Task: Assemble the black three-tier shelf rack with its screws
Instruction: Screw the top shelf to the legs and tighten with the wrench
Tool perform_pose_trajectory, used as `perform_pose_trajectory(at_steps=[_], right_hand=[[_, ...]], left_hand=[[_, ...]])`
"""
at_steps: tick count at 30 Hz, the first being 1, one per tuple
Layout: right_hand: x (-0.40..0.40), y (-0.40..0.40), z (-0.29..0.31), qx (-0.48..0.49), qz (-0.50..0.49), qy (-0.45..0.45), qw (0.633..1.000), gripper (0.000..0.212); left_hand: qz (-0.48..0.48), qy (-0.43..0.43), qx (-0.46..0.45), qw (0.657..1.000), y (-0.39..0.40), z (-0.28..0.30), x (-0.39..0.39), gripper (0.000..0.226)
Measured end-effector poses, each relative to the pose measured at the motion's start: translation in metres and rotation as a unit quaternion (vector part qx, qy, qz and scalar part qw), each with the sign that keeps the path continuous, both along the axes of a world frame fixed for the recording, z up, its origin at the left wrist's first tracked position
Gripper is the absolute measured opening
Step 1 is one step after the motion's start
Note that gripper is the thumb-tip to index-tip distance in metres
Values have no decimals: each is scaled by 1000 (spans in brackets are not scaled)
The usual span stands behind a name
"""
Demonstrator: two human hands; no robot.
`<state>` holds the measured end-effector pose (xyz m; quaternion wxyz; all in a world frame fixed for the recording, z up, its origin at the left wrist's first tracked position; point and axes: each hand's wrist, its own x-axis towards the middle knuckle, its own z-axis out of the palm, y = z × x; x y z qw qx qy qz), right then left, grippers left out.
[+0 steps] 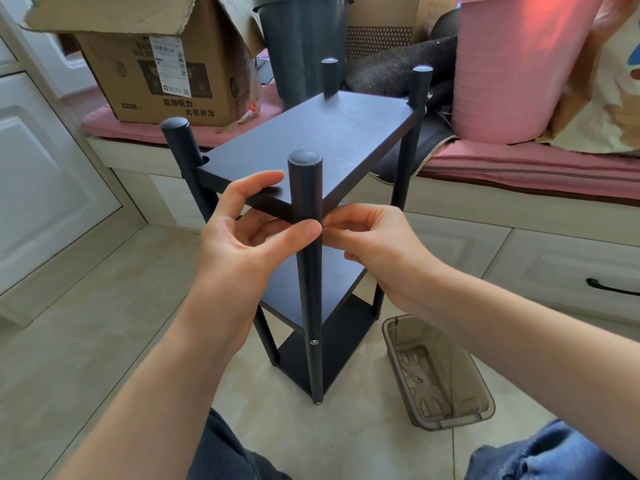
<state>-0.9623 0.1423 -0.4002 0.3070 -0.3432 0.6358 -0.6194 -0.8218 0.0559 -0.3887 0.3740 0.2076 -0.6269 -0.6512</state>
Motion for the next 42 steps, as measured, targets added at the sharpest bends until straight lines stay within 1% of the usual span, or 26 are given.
perform_pose_trajectory(at_steps=[3, 6, 14, 16, 19, 22, 25, 27, 30, 32, 36, 38, 40, 42], right_hand=[[4, -5, -1, -24, 15, 3, 1000, 14], [7, -11, -2, -34, 13, 26, 999, 20], [10, -22, -3, -35, 27, 15, 999, 27], [9, -21, -4, -35, 31, 22, 999, 24], [4, -17, -4, -41, 31, 40, 998, 15], [-4, -6, -5, -39, 24, 64, 997, 12], [-17, 8, -5, 5, -3, 91, 996, 11], [-27, 18, -6, 36, -21, 93, 995, 7], [-36, 29, -3, 40, -25, 50, 998, 2], [-37, 32, 0, 23, -17, 0, 1000, 5], [-37, 31, 10, -37, 8, -132, 990, 18], [-36, 28, 16, -67, 6, -190, 980, 21], [-37, 24, 20, -101, -4, -231, 968, 21], [-37, 20, 24, -124, -11, -250, 960, 23]], left_hand=[[0, 2, 3, 1000, -3, 0, 2, 60], [0, 4, 6, 1000, -4, 0, 2, 61], [-5, 11, 9, 1000, -8, 1, 5, 60], [-4, 7, 2, 1000, -9, 0, 5, 60], [-6, 6, -7, 1000, -9, -1, 5, 58], [-8, 5, -12, 1000, -9, -1, 6, 57], [-4, 2, -21, 1000, -9, -3, 5, 56], [0, -1, -28, 1000, -8, -3, 4, 58], [10, -10, -45, 999, -6, -4, 2, 70], [22, -20, -70, 997, -4, -5, 0, 74], [59, -52, -163, 983, 0, -9, -4, 69], [73, -59, -185, 978, -1, -12, -4, 67], [82, -62, -197, 975, -3, -13, -4, 66], [89, -64, -210, 971, -6, -13, -2, 64]])
